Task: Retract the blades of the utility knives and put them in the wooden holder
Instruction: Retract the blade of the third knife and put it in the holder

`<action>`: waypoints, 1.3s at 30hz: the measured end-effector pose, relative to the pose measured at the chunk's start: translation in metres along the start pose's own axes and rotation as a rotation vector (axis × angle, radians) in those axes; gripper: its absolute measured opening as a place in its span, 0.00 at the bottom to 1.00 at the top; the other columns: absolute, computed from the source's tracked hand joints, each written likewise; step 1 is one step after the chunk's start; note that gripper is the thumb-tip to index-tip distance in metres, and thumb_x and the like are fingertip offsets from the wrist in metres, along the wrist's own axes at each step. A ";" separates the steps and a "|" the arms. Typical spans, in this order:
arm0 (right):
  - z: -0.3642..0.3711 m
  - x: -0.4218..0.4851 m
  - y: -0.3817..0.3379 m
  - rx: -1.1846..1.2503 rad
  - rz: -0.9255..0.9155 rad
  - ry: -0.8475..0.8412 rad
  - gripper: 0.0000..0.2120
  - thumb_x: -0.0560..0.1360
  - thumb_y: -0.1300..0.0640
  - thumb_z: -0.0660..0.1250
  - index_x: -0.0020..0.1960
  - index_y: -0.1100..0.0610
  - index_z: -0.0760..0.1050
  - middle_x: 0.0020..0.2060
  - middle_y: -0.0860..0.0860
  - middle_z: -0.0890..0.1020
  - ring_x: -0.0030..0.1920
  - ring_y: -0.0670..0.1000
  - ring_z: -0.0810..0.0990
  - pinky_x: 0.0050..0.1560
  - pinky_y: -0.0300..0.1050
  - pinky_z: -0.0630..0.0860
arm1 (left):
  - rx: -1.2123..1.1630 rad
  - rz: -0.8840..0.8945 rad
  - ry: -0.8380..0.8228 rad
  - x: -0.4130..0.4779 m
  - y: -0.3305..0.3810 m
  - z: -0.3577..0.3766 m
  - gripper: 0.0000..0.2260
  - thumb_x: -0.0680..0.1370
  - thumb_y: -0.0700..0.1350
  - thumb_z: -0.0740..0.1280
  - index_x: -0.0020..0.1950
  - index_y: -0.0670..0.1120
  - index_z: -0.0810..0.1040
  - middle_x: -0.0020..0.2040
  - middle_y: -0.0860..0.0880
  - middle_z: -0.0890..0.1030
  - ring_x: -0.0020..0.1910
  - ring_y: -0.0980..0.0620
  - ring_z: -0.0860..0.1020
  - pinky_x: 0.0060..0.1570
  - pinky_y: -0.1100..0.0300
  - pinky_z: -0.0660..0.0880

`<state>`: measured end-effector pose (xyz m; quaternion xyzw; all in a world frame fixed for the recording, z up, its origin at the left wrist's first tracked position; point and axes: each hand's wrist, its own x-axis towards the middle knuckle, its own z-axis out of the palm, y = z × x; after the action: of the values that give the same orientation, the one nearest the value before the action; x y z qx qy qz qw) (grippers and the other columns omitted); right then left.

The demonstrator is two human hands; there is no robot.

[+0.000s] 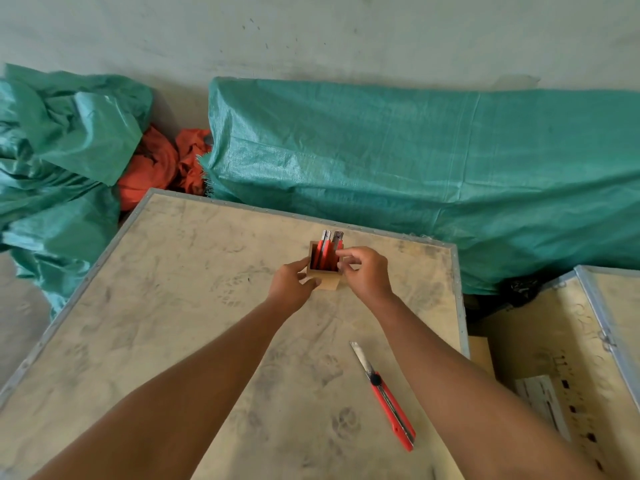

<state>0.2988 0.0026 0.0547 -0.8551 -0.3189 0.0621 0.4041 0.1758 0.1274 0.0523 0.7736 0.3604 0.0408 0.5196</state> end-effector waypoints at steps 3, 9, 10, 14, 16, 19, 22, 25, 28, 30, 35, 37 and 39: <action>-0.022 -0.026 0.012 0.000 0.063 -0.057 0.12 0.72 0.68 0.74 0.55 0.60 0.86 0.50 0.56 0.88 0.44 0.52 0.87 0.51 0.36 0.82 | -0.022 -0.020 0.083 -0.034 0.001 0.008 0.26 0.75 0.46 0.73 0.73 0.50 0.73 0.66 0.46 0.80 0.65 0.50 0.78 0.59 0.56 0.77; -0.054 -0.091 0.047 0.027 0.325 -0.301 0.13 0.74 0.64 0.75 0.57 0.56 0.85 0.54 0.52 0.86 0.44 0.46 0.83 0.48 0.28 0.78 | -0.050 -0.128 0.032 -0.122 -0.023 0.067 0.24 0.74 0.50 0.74 0.69 0.51 0.76 0.63 0.48 0.81 0.61 0.54 0.79 0.46 0.64 0.74; -0.055 -0.101 0.053 0.011 0.349 -0.351 0.13 0.74 0.64 0.75 0.57 0.56 0.85 0.54 0.52 0.86 0.47 0.48 0.84 0.51 0.35 0.80 | -0.052 -0.155 0.013 -0.135 -0.029 0.082 0.24 0.74 0.50 0.75 0.69 0.50 0.76 0.64 0.49 0.81 0.60 0.53 0.79 0.43 0.65 0.75; -0.060 -0.134 0.073 -0.090 0.370 -0.554 0.14 0.74 0.63 0.74 0.58 0.54 0.85 0.52 0.49 0.84 0.50 0.47 0.82 0.44 0.31 0.72 | -0.060 -0.275 -0.074 -0.180 -0.046 0.136 0.25 0.74 0.48 0.74 0.71 0.48 0.75 0.65 0.47 0.79 0.58 0.51 0.79 0.44 0.61 0.77; -0.060 -0.145 0.083 -0.118 0.354 -0.629 0.16 0.74 0.63 0.74 0.60 0.53 0.84 0.56 0.52 0.85 0.50 0.46 0.80 0.49 0.35 0.72 | -0.030 -0.294 -0.088 -0.193 -0.050 0.158 0.26 0.74 0.49 0.74 0.71 0.47 0.74 0.66 0.49 0.79 0.56 0.52 0.80 0.44 0.65 0.74; -0.058 -0.155 0.092 -0.135 0.332 -0.720 0.20 0.74 0.65 0.73 0.64 0.54 0.82 0.60 0.53 0.85 0.55 0.48 0.82 0.56 0.37 0.74 | 0.076 -0.253 -0.087 -0.202 -0.048 0.181 0.27 0.73 0.49 0.75 0.71 0.47 0.74 0.67 0.50 0.77 0.53 0.51 0.81 0.52 0.58 0.77; -0.053 -0.160 0.098 -0.136 0.296 -0.729 0.19 0.74 0.66 0.73 0.63 0.55 0.83 0.59 0.53 0.86 0.60 0.50 0.84 0.58 0.35 0.73 | 0.151 -0.232 -0.105 -0.205 -0.046 0.196 0.24 0.73 0.47 0.72 0.70 0.51 0.75 0.66 0.50 0.76 0.52 0.48 0.82 0.51 0.54 0.78; -0.047 -0.163 0.103 -0.135 0.287 -0.695 0.17 0.73 0.67 0.74 0.60 0.56 0.84 0.57 0.53 0.87 0.58 0.51 0.84 0.57 0.35 0.73 | 0.161 -0.233 -0.077 -0.206 -0.045 0.205 0.22 0.75 0.43 0.69 0.70 0.52 0.75 0.66 0.50 0.75 0.53 0.49 0.81 0.46 0.57 0.75; -0.044 -0.166 0.107 -0.131 0.269 -0.669 0.15 0.72 0.67 0.74 0.57 0.56 0.84 0.56 0.55 0.86 0.57 0.53 0.83 0.59 0.39 0.75 | 0.093 -0.248 -0.018 -0.206 -0.046 0.208 0.20 0.76 0.40 0.66 0.68 0.51 0.78 0.64 0.50 0.77 0.54 0.48 0.80 0.45 0.57 0.75; -0.045 -0.169 0.109 -0.112 0.271 -0.642 0.13 0.73 0.66 0.73 0.57 0.56 0.82 0.55 0.54 0.85 0.55 0.52 0.83 0.58 0.40 0.76 | 0.038 -0.260 -0.006 -0.206 -0.050 0.209 0.22 0.75 0.36 0.65 0.68 0.51 0.78 0.62 0.49 0.79 0.51 0.48 0.81 0.48 0.55 0.78; -0.052 -0.174 0.109 -0.010 0.328 -0.579 0.10 0.76 0.64 0.71 0.56 0.55 0.79 0.52 0.53 0.85 0.50 0.50 0.83 0.53 0.47 0.81 | -0.166 -0.301 -0.021 -0.205 -0.055 0.201 0.25 0.74 0.32 0.61 0.66 0.51 0.80 0.48 0.48 0.85 0.39 0.48 0.82 0.39 0.56 0.80; -0.057 -0.172 0.103 0.054 0.366 -0.536 0.09 0.77 0.62 0.71 0.56 0.54 0.78 0.51 0.52 0.84 0.50 0.51 0.83 0.48 0.50 0.85 | -0.239 -0.296 -0.020 -0.205 -0.054 0.191 0.22 0.77 0.33 0.62 0.66 0.51 0.80 0.50 0.50 0.85 0.40 0.50 0.83 0.35 0.62 0.79; -0.063 -0.167 0.094 0.134 0.397 -0.477 0.09 0.77 0.62 0.71 0.56 0.53 0.77 0.50 0.51 0.83 0.50 0.52 0.84 0.45 0.49 0.86 | -0.300 -0.288 -0.025 -0.203 -0.053 0.178 0.18 0.79 0.35 0.64 0.66 0.50 0.79 0.49 0.53 0.84 0.38 0.53 0.82 0.33 0.64 0.78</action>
<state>0.2360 -0.1820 0.0029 -0.8333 -0.2265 0.3595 0.3535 0.0768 -0.1216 -0.0094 0.6284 0.4509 0.0097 0.6338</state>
